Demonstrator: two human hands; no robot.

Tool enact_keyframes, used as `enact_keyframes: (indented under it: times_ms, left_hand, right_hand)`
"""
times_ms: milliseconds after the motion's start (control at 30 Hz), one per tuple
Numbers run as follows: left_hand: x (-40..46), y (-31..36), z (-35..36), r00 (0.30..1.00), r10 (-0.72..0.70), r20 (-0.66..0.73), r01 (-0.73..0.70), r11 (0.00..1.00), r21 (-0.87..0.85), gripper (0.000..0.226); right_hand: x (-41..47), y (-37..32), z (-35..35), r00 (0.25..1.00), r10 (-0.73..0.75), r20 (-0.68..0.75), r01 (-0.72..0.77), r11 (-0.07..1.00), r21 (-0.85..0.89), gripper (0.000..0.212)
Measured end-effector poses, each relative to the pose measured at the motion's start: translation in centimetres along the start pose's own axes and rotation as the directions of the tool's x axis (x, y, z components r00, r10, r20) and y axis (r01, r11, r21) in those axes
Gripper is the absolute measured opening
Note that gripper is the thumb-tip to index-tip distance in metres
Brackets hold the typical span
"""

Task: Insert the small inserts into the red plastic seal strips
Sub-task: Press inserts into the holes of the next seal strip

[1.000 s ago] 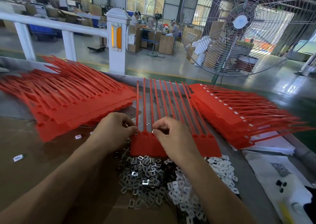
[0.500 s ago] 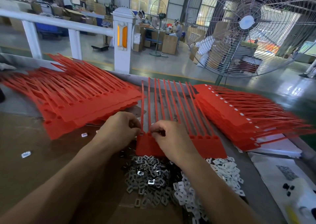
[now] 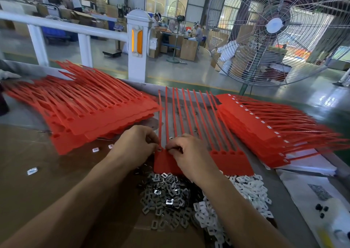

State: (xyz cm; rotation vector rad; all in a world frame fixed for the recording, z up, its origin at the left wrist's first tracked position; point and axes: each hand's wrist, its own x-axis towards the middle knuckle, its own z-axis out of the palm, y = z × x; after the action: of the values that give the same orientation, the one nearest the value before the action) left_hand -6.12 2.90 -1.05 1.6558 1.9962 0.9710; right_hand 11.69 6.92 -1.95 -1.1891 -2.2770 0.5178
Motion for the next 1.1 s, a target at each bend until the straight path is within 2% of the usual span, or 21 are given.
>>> enact_keyframes:
  times_ms: [167, 300, 400, 600, 733, 833, 933, 1100]
  left_hand:
    - [0.0, 0.0, 0.0, 1.000, -0.003, 0.005, 0.003, 1.000, 0.015, 0.013]
    - [0.0, 0.0, 0.0, 1.000, 0.008, 0.000, -0.008, 1.000, 0.010, 0.013]
    - [-0.2, 0.2, 0.0, 1.000, 0.011, 0.001, -0.011, 1.000, 0.020, 0.011]
    - [-0.8, 0.7, -0.4, 0.992, 0.129, -0.007, -0.125, 0.972, 0.199, 0.009]
    - [-1.2, 1.1, -0.4, 0.984, 0.171, 0.047, -0.176, 0.915, 0.364, 0.012]
    - [-1.3, 1.2, -0.5, 0.980, 0.189, 0.066, -0.200, 0.888, 0.415, 0.016]
    - [-1.3, 1.1, -0.6, 0.978, 0.189, 0.087, -0.207, 0.888, 0.411, 0.018]
    - [-0.9, 0.8, -0.7, 0.982, 0.144, 0.123, -0.174, 0.943, 0.284, 0.019]
  right_hand:
    - [0.0, 0.0, -0.3, 0.999, 0.010, 0.033, -0.009, 1.000, -0.026, 0.022]
    - [-0.5, 0.3, -1.1, 1.000, 0.009, -0.010, -0.009, 1.000, -0.017, 0.025]
    - [-0.9, 0.5, -1.6, 1.000, -0.005, 0.026, 0.007, 0.997, -0.083, 0.029]
    - [-1.2, 0.5, -1.8, 0.993, -0.053, 0.109, 0.068, 0.988, -0.139, 0.029]
    - [-1.4, 0.5, -2.1, 0.992, -0.037, 0.118, 0.049, 0.993, -0.106, 0.027]
    - [-1.5, 0.7, -2.6, 0.988, -0.018, 0.155, 0.027, 0.998, -0.058, 0.026]
    - [-1.9, 0.8, -3.3, 0.982, -0.019, 0.189, 0.026, 0.999, -0.035, 0.026]
    - [-2.3, 0.6, -3.7, 0.976, -0.051, 0.213, 0.064, 0.996, -0.055, 0.028]
